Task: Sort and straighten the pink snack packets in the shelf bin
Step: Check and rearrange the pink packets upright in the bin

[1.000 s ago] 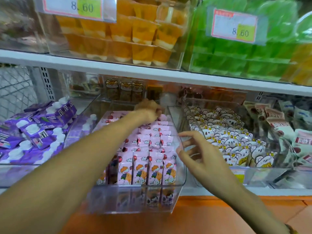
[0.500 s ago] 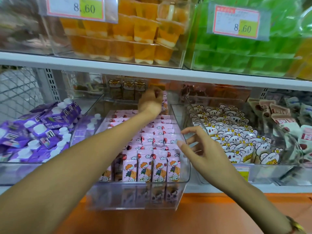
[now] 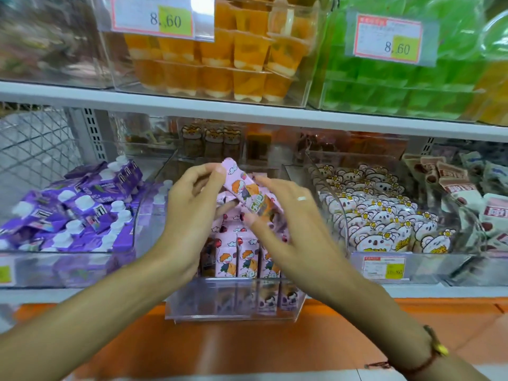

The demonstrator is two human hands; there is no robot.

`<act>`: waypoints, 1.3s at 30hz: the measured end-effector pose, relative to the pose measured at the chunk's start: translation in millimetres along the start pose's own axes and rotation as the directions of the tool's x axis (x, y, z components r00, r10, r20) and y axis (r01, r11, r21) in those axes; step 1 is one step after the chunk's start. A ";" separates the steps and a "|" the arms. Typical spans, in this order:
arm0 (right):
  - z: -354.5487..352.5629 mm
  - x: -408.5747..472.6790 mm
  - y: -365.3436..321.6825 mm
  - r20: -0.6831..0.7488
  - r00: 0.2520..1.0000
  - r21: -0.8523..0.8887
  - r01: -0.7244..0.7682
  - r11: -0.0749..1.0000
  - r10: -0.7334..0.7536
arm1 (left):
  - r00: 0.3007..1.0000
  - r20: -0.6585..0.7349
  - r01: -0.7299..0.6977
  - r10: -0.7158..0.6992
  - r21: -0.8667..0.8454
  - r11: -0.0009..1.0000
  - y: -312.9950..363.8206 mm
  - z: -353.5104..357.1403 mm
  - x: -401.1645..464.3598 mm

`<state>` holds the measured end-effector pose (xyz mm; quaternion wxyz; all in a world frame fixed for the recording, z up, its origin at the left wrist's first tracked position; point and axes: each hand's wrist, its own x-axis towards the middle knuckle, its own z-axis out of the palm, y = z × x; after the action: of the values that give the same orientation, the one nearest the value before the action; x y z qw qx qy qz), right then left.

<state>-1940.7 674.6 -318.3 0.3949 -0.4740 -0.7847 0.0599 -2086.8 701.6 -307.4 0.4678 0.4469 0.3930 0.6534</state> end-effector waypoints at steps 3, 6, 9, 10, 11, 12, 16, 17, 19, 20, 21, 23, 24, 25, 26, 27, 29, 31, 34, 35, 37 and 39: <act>5.9 1.3 -4.0 0.044 0.999 0.026 -0.015 1.000 0.014 | 0.998 0.049 0.027 -0.024 -0.049 0.998 2.0 -5.9 -8.0; 2.8 7.2 -4.6 0.038 0.984 0.375 -0.175 0.910 0.173 | 0.997 0.075 -0.025 0.026 -0.010 1.000 -3.8 -10.9 -10.8; 1.5 11.7 -1.9 0.138 0.912 0.716 -0.362 0.597 0.387 | 0.967 0.211 -0.182 0.141 0.189 0.965 -12.2 -11.6 -14.9; 1.3 12.2 -0.3 0.145 0.895 0.749 -0.377 0.544 0.421 | 0.949 0.272 -0.230 0.161 0.248 0.941 -15.0 -10.8 -16.2; 0.7 12.0 0.4 0.140 0.888 0.771 -0.375 0.514 0.438 | 0.931 0.325 -0.268 0.169 0.291 0.918 -17.6 -9.8 -17.9; 0.7 11.7 0.2 0.128 0.887 0.783 -0.365 0.503 0.444 | 0.916 0.364 -0.298 0.172 0.325 0.898 -19.8 -8.5 -19.4; 6.9 6.9 -3.4 0.051 0.903 0.767 -0.310 0.562 0.428 | 0.897 0.350 -0.406 0.268 0.418 0.812 -27.1 -6.9 -20.5; 9.6 5.6 -3.9 0.034 0.910 0.750 -0.297 0.591 0.413 | 0.901 0.330 -0.403 0.282 0.398 0.824 -27.3 -7.3 -19.2; 12.0 4.4 -4.5 0.026 0.921 0.731 -0.282 0.621 0.388 | 0.895 0.336 -0.404 0.293 0.334 0.852 -26.0 -8.9 -14.9; 10.8 4.6 -4.6 0.027 0.923 0.737 -0.277 0.616 0.383 | 0.887 0.363 -0.402 0.285 0.306 0.863 -24.7 -10.1 -12.7; 8.6 4.8 -3.9 0.024 0.925 0.745 -0.270 0.610 0.380 | 0.877 0.398 -0.398 0.269 0.289 0.870 -23.6 -11.5 -10.8; 3.9 4.9 -2.0 0.000 0.929 0.722 -0.257 0.643 0.371 | 0.851 0.473 -0.396 0.228 0.293 0.870 -22.9 -13.8 -8.3; 2.6 4.8 -0.8 -0.023 0.931 0.686 -0.250 0.684 0.364 | 0.842 0.501 -0.389 0.203 0.301 0.871 -23.1 -14.1 -8.6; 1.5 4.5 0.6 -0.053 0.934 0.650 -0.236 0.723 0.352 | 0.834 0.520 -0.382 0.183 0.307 0.871 -23.9 -14.2 -9.2; 0.3 4.2 1.6 -0.082 0.939 0.625 -0.213 0.750 0.335 | 0.829 0.531 -0.386 0.178 0.310 0.869 -25.0 -14.2 -9.8; -1.2 4.0 2.2 -0.105 0.943 0.609 -0.189 0.770 0.315 | 0.826 0.531 -0.398 0.189 0.312 0.863 -25.8 -14.3 -10.0; -3.9 3.1 1.9 -0.123 0.959 0.582 -0.140 0.801 0.256 | 0.838 0.499 -0.406 0.220 0.300 0.863 -26.3 -15.4 -8.7; -4.8 2.0 -0.4 -0.123 0.973 0.557 -0.095 0.825 0.195 | 0.863 0.450 -0.370 0.231 0.251 0.895 -24.7 -17.4 -6.2; -4.5 1.5 -3.4 -0.140 0.981 0.490 -0.046 0.871 0.131 | 0.857 0.460 -0.365 0.234 0.219 0.905 -20.5 -18.4 -5.0; -5.2 1.3 -3.5 -0.139 0.983 0.477 -0.042 0.878 0.123 | 0.852 0.472 -0.363 0.227 0.220 0.905 -18.1 -18.4 -5.3; -7.5 1.2 -2.8 -0.129 0.985 0.465 -0.045 0.884 0.117 | 0.858 0.478 -0.329 0.190 0.225 0.917 -13.4 -18.9 -4.6; -9.9 1.5 -1.6 -0.119 0.986 0.468 -0.050 0.882 0.120 | 0.878 0.461 -0.259 0.130 0.227 0.939 -9.8 -20.2 -3.3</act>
<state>-1935.5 672.2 -309.9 0.5494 -0.4030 -0.6954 0.2283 -2103.0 698.9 -323.1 0.4071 0.6821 0.3191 0.5170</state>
